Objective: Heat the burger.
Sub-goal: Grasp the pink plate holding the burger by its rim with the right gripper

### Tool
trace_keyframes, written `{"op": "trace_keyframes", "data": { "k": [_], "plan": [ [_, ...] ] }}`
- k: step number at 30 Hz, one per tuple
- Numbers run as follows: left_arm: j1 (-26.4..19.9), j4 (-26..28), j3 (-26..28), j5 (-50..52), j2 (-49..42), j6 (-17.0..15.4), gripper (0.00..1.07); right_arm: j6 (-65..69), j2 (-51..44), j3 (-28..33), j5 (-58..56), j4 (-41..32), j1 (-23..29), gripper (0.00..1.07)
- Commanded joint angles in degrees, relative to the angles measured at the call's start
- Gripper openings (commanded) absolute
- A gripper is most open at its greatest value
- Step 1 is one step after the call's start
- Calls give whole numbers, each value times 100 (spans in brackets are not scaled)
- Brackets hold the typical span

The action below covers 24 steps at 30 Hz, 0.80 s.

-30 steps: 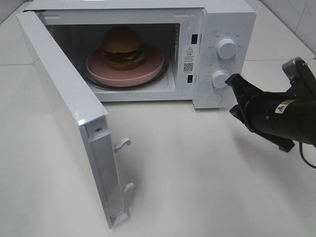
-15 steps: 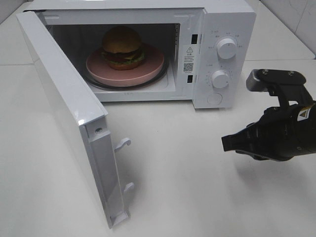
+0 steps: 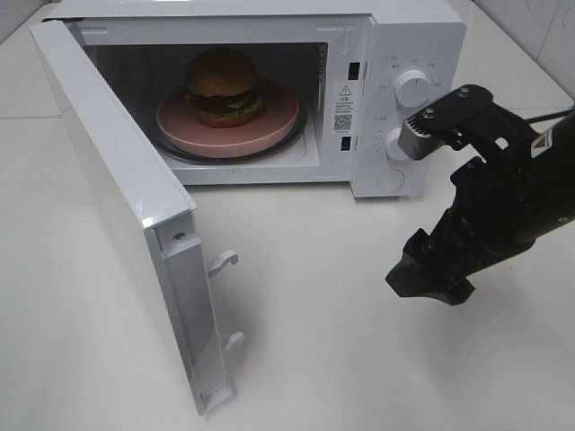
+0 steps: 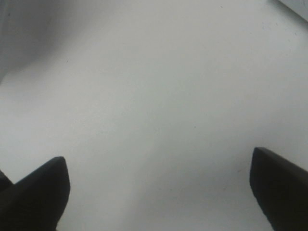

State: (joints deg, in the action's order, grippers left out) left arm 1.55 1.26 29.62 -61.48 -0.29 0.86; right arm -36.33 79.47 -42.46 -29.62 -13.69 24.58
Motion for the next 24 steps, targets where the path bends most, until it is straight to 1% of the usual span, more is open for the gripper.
{"op": "trace_keyframes", "data": {
  "k": [1,2,4,5,6,7,8,9,10,11,12,13,14,15,16,17,18,19,21,24],
  "plan": [
    [-17,-6,6,6,-23,-29,101,-1324,-6,-304,-453,63,189,99],
    [-17,-6,6,6,-23,-29,101,-1324,-6,-304,-453,63,189,99],
    [-17,-6,6,6,-23,-29,101,-1684,275,-653,-733,80,355,99],
    [-17,-6,6,6,-23,-29,101,-1684,275,-653,-733,80,355,99],
    [-17,-6,6,6,-23,-29,101,-1788,613,-991,-968,178,476,98],
    [-17,-6,6,6,-23,-29,101,-1845,756,-1140,-1060,258,533,98],
    [-17,-6,6,6,-23,-29,101,-1845,756,-1140,-1060,258,533,98],
    [-17,-6,6,6,-23,-29,101,-1954,1123,-1495,-1295,384,682,97],
    [-17,-6,6,6,-23,-29,101,-1954,1123,-1495,-1295,384,682,97],
    [-17,-6,6,6,-23,-29,101,-2200,1461,-1879,-1518,516,819,96],
    [-17,-6,6,6,-23,-29,101,-2309,1587,-2063,-1587,573,859,95],
    [-17,-6,6,6,-23,-29,101,-2309,1587,-2063,-1587,573,859,95],
    [-17,-6,6,6,-23,-29,101,-2515,1856,-2389,-1696,676,940,94],
    [-17,-6,6,6,-23,-29,101,-2567,1994,-2561,-1719,722,945,93],
    [-17,-6,6,6,-23,-29,101,-2567,1994,-2561,-1719,722,945,93],
    [-17,-6,6,6,-23,-29,101,-2567,2229,-2871,-1730,739,991,93],
    [-17,-6,6,6,-23,-29,101,-2573,2355,-3037,-1725,739,991,93],
    [-17,-6,6,6,-23,-29,101,-2573,2355,-3037,-1725,739,991,93],
    [-17,-6,6,6,-23,-29,101,-2630,2750,-3604,-1765,739,991,92],
    [-17,-6,6,6,-23,-29,101,-2630,2842,-3736,-1770,739,991,92]
  ]
}}
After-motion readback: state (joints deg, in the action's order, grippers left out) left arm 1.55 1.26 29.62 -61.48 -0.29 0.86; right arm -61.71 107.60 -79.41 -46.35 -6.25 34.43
